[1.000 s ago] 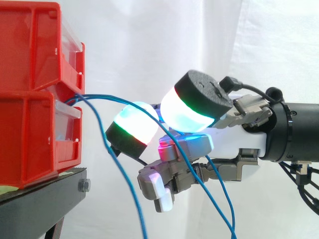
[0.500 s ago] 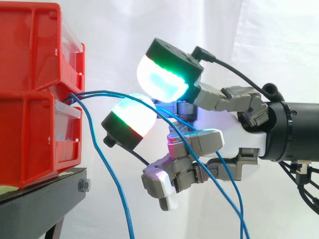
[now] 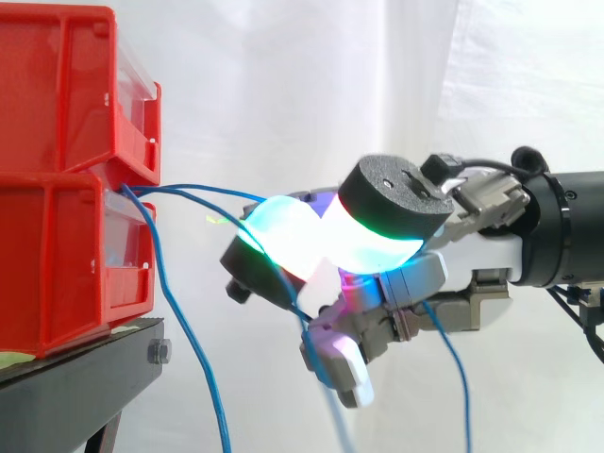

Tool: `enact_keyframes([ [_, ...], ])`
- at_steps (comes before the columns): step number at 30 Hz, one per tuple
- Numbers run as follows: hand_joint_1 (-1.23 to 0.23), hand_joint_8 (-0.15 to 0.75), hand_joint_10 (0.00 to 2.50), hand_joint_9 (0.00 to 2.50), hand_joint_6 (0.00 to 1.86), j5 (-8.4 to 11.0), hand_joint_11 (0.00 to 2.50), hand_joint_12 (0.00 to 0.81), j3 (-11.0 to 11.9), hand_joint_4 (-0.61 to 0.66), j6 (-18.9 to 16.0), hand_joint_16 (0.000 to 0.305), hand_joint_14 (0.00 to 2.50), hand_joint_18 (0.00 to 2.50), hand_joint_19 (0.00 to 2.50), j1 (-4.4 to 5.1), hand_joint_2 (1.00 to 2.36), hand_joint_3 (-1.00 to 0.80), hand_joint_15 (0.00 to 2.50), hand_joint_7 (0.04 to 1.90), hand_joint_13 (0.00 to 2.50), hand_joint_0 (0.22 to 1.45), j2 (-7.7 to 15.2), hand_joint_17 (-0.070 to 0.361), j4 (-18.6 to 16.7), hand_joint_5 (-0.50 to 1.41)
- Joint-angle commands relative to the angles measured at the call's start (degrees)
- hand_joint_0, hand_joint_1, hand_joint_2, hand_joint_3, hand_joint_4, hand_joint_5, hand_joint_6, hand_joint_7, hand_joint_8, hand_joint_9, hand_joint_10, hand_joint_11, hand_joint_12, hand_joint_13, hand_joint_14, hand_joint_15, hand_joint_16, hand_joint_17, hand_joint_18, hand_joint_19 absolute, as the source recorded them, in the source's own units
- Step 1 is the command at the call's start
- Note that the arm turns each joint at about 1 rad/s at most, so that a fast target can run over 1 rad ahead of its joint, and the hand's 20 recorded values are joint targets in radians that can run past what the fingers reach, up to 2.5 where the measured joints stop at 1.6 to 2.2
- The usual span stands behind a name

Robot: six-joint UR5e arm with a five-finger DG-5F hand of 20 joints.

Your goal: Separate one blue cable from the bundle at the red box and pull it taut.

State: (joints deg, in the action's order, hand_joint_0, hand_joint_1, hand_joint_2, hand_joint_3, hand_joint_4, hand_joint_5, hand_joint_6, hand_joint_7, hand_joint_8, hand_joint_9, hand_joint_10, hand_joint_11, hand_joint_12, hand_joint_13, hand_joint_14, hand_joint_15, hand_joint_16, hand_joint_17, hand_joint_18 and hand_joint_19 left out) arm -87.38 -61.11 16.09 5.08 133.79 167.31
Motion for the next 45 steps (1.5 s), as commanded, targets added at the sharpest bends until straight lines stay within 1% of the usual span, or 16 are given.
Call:
enact_keyframes([
  [1, -0.97, 0.219, 0.04, 1.18, 0.96, -0.07, 1.69, 0.348, 0.02, -0.03, 0.70, 0.051, 0.03, 0.76, 0.83, -0.07, 1.00, -0.43, 0.92, 0.89, 0.92, 0.80, -0.02, 0.115, 1.35, -0.19],
  [3, -1.00, 0.218, 0.06, 1.11, 0.95, -0.51, 1.67, 0.352, 0.02, 0.00, 0.53, 0.052, 0.03, 0.75, 0.78, 0.02, 1.00, -0.50, 0.89, 0.85, 0.89, 0.75, -0.02, 0.118, 1.97, -0.20],
  [5, -1.04, 0.228, 0.07, 1.11, 0.95, -0.60, 1.65, 0.355, 0.02, 0.03, 0.61, 0.053, 0.03, 0.73, 0.79, 0.02, 1.00, -0.50, 0.91, 0.82, 0.87, 0.60, -0.38, 0.120, 2.41, -0.21],
  [9, -0.99, 0.294, 0.24, 1.14, 0.94, -0.60, 1.54, 0.400, 0.02, 0.07, 0.53, 0.063, 0.03, 0.75, 0.80, 0.02, 1.00, -0.50, 0.90, 0.79, 0.90, 0.44, -0.64, 0.141, 2.41, -0.19],
  [11, -0.86, 0.311, 0.30, 1.20, 0.94, -0.34, 1.49, 0.420, 0.02, 0.10, 0.53, 0.065, 0.03, 0.78, 0.83, 0.02, 1.00, -0.50, 0.92, 0.76, 0.96, 0.41, -0.64, 0.147, 2.41, -0.19],
  [15, -0.77, 0.304, 0.38, 1.19, 0.91, -0.34, 1.50, 0.421, 0.02, 0.11, 0.44, 0.066, 0.03, 0.80, 0.86, 0.02, 1.00, -0.50, 1.01, 0.76, 1.02, 0.41, -0.64, 0.149, 2.32, -0.20],
  [17, -0.76, 0.322, 0.85, 0.93, 0.90, -0.34, 1.26, 0.422, 0.02, 0.17, 0.35, 0.066, 0.02, 0.80, 0.84, 0.02, 1.00, -0.50, 1.13, 0.71, 1.07, 0.42, -0.64, 0.149, 2.32, -0.23],
  [21, -0.78, 0.331, 1.10, 0.75, 0.88, -0.34, 1.15, 0.413, 0.02, 0.23, -0.27, 0.060, 0.01, 0.78, 0.96, 0.11, 1.00, -0.50, 1.32, 0.70, 1.08, 0.43, -0.64, 0.135, 2.32, -0.25],
  [22, -0.79, 0.342, 1.23, 0.68, 0.87, -0.34, 1.10, 0.393, -0.07, 0.24, -0.35, 0.057, 0.00, 0.80, 1.06, 0.11, 1.00, -0.50, 1.49, 0.70, 1.12, 0.43, -0.64, 0.127, 2.32, -0.26],
  [24, -0.79, 0.346, 1.34, 0.62, 0.87, -0.34, 1.04, 0.379, -0.07, 0.25, -0.35, 0.055, 0.31, 0.85, 1.21, 0.11, 1.00, -0.50, 1.41, 0.69, 1.07, 0.43, -0.64, 0.123, 2.23, -0.26],
  [26, -0.78, 0.355, 1.37, 0.58, 0.87, -0.34, 1.01, 0.372, -0.07, 0.26, -0.35, 0.051, 1.22, 0.97, 1.47, 0.19, 1.00, -0.50, 1.11, 0.67, 0.94, 0.43, -0.64, 0.116, 2.23, -0.26],
  [29, -0.78, 0.357, 1.37, 0.57, 0.86, -0.34, 1.02, 0.368, -0.07, 0.26, -0.27, 0.049, 2.09, 1.07, 1.80, 0.19, 1.00, -0.50, 0.86, 0.68, 0.81, 0.44, -0.55, 0.111, 2.14, -0.26],
  [31, -0.78, 0.359, 1.51, 0.55, 0.85, -0.34, 0.96, 0.365, -0.15, 0.26, -0.27, 0.050, 2.50, 1.06, 1.74, 0.28, 1.00, -0.50, 0.79, 0.68, 0.73, 0.44, -0.64, 0.114, 1.88, -0.26],
  [36, -0.79, 0.361, 2.01, 0.46, 0.85, -0.25, 0.89, 0.364, -0.15, 0.27, -0.35, 0.053, 2.50, 0.96, 1.44, 0.28, 1.00, -0.50, 0.79, 0.68, 0.65, 0.44, -0.64, 0.118, 1.88, -0.26],
  [38, -0.80, 0.359, 2.46, 0.36, 0.85, -0.25, 0.77, 0.353, -0.15, 0.25, -0.35, 0.053, 2.50, 0.94, 1.34, 0.28, 1.00, -0.50, 0.78, 0.68, 0.63, 0.45, -0.64, 0.119, 1.88, -0.26],
  [45, -0.83, 0.344, 2.50, 0.22, 0.86, -0.25, 0.79, 0.336, -0.15, 0.22, -2.11, 0.053, 2.50, 0.93, 1.26, -0.16, 1.00, -0.50, 0.86, 0.68, 0.69, 0.48, -0.64, 0.120, 1.88, -0.26],
])
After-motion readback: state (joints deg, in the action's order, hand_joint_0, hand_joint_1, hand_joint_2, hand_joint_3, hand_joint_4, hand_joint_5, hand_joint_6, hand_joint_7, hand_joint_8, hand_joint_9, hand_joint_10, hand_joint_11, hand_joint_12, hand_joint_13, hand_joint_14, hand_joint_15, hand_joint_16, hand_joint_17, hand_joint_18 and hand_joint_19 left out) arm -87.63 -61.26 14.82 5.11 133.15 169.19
